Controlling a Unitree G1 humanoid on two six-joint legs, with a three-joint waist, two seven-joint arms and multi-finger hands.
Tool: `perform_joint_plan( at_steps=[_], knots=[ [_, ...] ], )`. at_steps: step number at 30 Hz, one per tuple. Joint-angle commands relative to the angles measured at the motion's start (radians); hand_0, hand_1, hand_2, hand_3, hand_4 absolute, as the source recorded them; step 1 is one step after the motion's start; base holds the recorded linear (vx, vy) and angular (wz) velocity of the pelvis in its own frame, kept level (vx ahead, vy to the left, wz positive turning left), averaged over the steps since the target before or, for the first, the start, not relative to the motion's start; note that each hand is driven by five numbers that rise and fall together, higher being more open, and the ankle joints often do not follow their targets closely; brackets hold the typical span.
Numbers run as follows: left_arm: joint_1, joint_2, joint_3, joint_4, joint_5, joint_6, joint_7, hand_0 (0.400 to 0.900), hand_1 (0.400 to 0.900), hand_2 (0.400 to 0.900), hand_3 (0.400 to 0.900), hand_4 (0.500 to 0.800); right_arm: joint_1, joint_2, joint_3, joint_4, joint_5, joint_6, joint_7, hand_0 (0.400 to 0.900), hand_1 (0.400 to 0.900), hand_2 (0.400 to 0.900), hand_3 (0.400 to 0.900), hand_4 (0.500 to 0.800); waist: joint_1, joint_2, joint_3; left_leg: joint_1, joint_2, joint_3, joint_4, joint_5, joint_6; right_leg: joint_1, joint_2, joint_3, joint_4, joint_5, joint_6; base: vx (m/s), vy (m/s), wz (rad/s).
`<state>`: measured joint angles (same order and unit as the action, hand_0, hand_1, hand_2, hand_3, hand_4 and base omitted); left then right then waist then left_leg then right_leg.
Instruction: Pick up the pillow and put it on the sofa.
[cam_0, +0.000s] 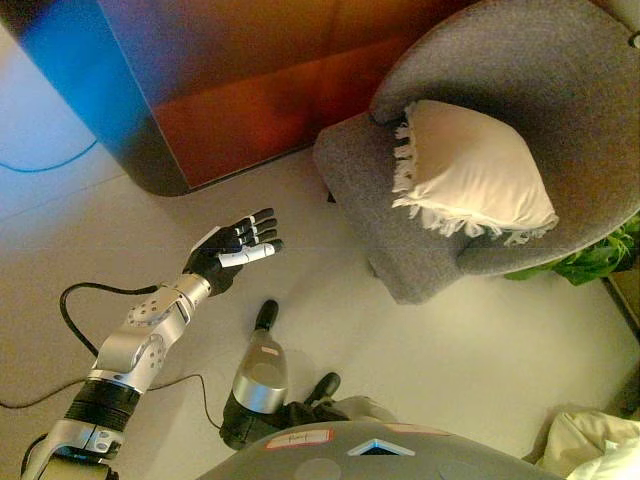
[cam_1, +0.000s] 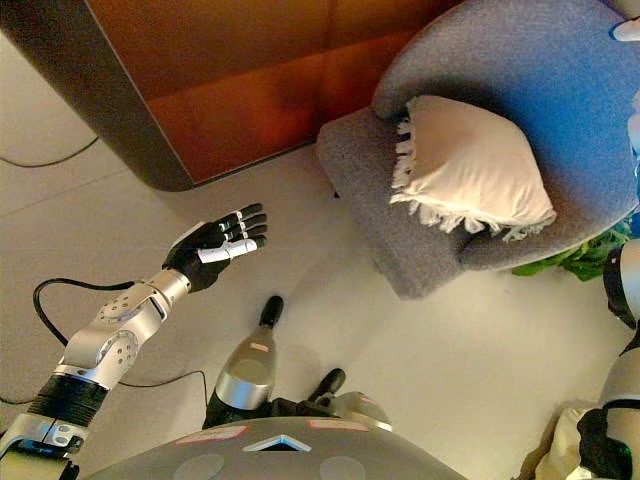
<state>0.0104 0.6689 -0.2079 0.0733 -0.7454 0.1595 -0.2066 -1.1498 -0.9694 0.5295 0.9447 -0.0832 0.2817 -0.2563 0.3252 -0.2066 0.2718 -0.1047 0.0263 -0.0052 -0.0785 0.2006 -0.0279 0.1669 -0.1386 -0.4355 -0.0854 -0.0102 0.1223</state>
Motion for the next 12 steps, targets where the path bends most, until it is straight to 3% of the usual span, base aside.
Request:
perform_joint_plan(
  at_steps=[1,7,12],
  knots=[
    [-0.003,-0.046,-0.026,-0.064,0.06,-0.132,-0.002,0.9,0.9,0.9,0.9,0.8,0.145,-0.042,-0.024,-0.195,0.046,-0.036,-0.055,0.9,0.9,0.9,0.9,0.8,-0.067,0.056,-0.161,0.11,0.016,0.055,-0.009,-0.177,0.0,-0.064,0.007,0.02,0.027,0.068,0.023,-0.05,0.094,-0.35],
    [-0.034,-0.088,-0.022,0.002,0.129,-0.198,0.057,0.9,0.9,0.9,0.9,0.8,0.468,0.087,-0.195,-0.475,0.043,-0.091,-0.096,0.9,0.9,0.9,0.9,0.8,-0.149,0.091,-0.178,0.147,0.017,0.105,-0.009,-0.192,0.015,-0.076,-0.002,0.071,0.049,0.063,0.022,-0.05,0.075,-0.32],
    [-0.036,-0.125,0.007,0.042,0.169,-0.244,0.083,0.9,0.9,0.9,0.9,0.8,0.705,0.2,-0.286,-0.647,0.011,-0.157,-0.073,0.9,0.9,0.9,0.9,0.8,-0.213,0.122,-0.187,0.173,0.02,0.155,-0.009,-0.202,0.022,-0.087,-0.005,0.114,0.063,0.059,0.021,-0.06,0.064,-0.34]
  ],
)
